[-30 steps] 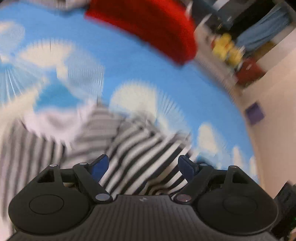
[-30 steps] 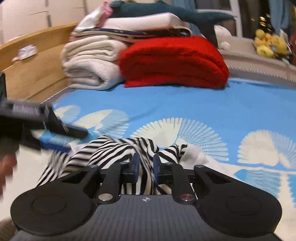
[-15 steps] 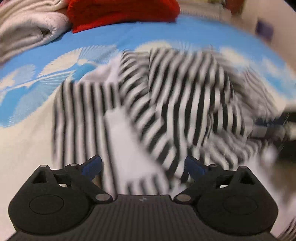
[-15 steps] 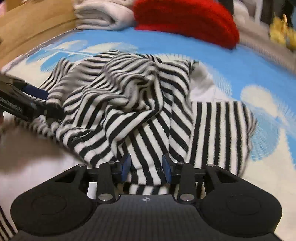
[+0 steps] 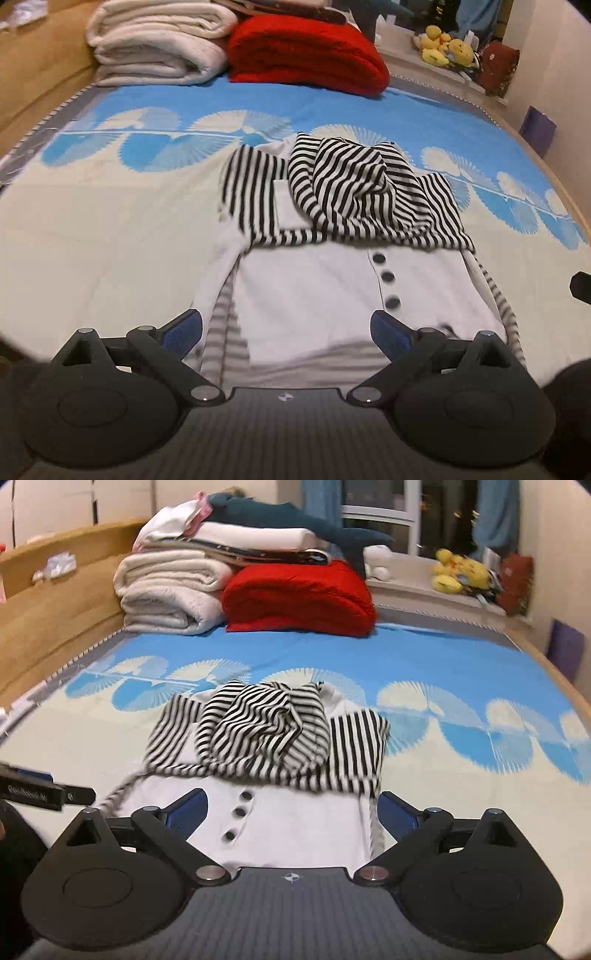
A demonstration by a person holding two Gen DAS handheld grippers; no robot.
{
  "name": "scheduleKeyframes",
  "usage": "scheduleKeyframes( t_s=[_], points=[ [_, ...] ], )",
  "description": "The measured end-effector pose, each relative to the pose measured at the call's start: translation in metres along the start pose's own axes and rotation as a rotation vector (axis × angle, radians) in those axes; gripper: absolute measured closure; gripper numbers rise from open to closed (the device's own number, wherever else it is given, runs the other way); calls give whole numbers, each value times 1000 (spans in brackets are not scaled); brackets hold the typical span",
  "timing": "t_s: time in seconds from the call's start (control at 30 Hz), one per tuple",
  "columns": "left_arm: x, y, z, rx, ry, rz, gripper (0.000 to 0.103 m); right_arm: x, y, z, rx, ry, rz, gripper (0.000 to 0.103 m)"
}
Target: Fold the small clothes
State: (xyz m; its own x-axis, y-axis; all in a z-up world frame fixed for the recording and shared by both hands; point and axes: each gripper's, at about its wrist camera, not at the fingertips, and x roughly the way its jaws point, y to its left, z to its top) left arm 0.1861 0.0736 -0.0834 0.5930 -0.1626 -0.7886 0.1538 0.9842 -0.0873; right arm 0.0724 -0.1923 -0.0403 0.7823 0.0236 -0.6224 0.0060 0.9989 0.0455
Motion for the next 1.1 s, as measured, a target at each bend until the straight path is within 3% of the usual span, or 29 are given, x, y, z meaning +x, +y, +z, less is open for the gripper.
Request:
scheduleKeyframes(
  t_s=[0.17, 0.37, 0.57, 0.7, 0.9, 1.1],
  points=[
    [-49, -8, -44, -15, 15, 11, 2, -54, 13, -33, 76, -8, 25, 5],
    [-92, -20, -75, -16, -31, 10, 2, -102, 34, -65, 10, -32, 23, 5],
    [-115, -28, -80, 3, -91, 25, 2, -133, 50, -82, -90, -72, 15, 5],
    [-115, -25, -81, -14, -83, 42, 2, -138, 43, -83, -68, -86, 14, 5],
    [-100, -5, -75, -21, -77, 126, 2, -117, 25, -83, 71, -10, 2, 5],
    [-45, 28, -53, -13, -30, 220, 2, -82, -15, -84, 267, 84, -36, 5]
  ],
)
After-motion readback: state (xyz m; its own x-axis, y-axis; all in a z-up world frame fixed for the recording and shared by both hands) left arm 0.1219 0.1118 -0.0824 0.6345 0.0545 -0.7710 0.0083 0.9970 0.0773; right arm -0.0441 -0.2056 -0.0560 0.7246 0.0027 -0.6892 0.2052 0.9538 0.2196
